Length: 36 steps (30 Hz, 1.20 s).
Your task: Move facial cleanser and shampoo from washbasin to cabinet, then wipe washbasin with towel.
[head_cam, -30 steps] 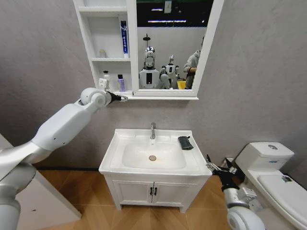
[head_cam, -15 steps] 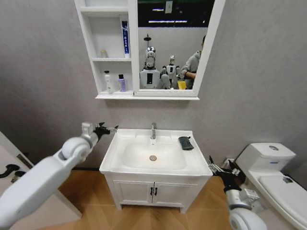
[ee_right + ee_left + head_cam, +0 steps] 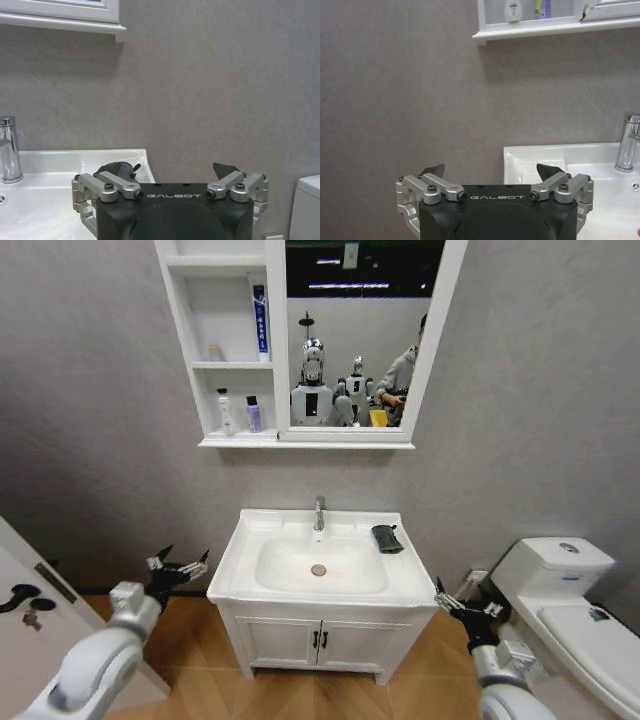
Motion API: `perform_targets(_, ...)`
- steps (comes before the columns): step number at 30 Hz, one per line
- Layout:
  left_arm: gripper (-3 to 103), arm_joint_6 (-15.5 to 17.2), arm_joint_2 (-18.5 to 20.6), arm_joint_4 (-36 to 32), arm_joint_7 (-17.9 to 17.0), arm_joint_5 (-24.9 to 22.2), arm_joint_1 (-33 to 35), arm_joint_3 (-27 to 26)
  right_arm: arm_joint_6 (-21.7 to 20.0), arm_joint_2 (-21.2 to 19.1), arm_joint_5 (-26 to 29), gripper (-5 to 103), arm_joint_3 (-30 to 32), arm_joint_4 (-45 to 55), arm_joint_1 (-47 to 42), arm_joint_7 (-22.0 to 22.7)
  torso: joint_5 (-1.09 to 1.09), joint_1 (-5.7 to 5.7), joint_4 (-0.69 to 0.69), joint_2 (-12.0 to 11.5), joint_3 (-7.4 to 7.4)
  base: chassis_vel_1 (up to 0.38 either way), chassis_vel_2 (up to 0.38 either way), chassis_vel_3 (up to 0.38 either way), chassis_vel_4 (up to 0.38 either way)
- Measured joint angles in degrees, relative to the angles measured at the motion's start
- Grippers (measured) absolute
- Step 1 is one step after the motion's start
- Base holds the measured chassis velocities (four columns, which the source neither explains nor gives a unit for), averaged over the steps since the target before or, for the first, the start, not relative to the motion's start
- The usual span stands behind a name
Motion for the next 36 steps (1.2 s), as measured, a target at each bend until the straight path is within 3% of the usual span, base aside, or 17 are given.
perform_targets(3,100,0.05,-3.84,-2.50,-0.18,1.10,2.79,-0.37,0.45,-0.94,0.04,100,-0.21,1.02,-1.38,-1.09,0.01,0.00,-0.02,0.00,0.00,0.000,0.000,0.000,0.000)
perform_targets(13,100,0.68,-9.67,-4.54,0.19,2.84,4.29,0.13,3.27,-0.96,0.55,100,0.65,3.18,-4.07,-4.06,0.00,0.01,-0.02,0.00,0.01,0.000,0.000,0.000,0.000)
perform_targets(17,100,0.66,-12.41,-4.53,4.11,4.14,4.90,-0.19,4.08,-1.22,0.84,100,0.53,2.70,-4.27,-5.18,-0.01,0.01,-0.02,-0.01,0.01,0.000,0.000,0.000,0.000)
perform_targets(21,100,0.65,-12.94,-4.54,5.06,4.74,4.99,-0.24,3.78,-2.25,1.80,100,0.11,2.46,-3.49,-5.29,0.00,0.01,-0.02,-0.01,0.01,0.000,0.000,0.000,0.000)
perform_targets(31,100,0.64,-12.82,-4.41,5.15,4.76,4.75,-0.13,-2.20,-8.32,5.80,100,-0.23,2.31,0.17,-2.36,-0.01,0.01,-0.03,-0.01,0.01,0.000,0.000,0.000,0.000)
perform_targets(33,100,0.63,-12.77,-4.37,5.14,4.74,4.70,-0.09,-5.91,-10.34,8.17,100,-1.31,1.96,3.02,-0.09,0.00,0.01,-0.03,-0.01,0.01,0.000,0.000,0.000,0.000)
perform_targets(35,100,0.63,-12.76,-4.37,5.14,4.73,4.70,-0.09,-6.84,-10.79,8.77,100,-1.57,1.80,4.07,0.65,0.00,0.01,-0.03,-0.01,0.01,0.000,0.000,0.000,0.000)
perform_targets(36,100,0.63,-12.73,-4.34,5.12,4.69,4.67,-0.06,-10.99,-12.67,11.30,100,-2.92,0.43,10.25,4.90,-0.01,0.01,-0.02,-0.01,0.02,0.000,0.000,0.000,0.000)
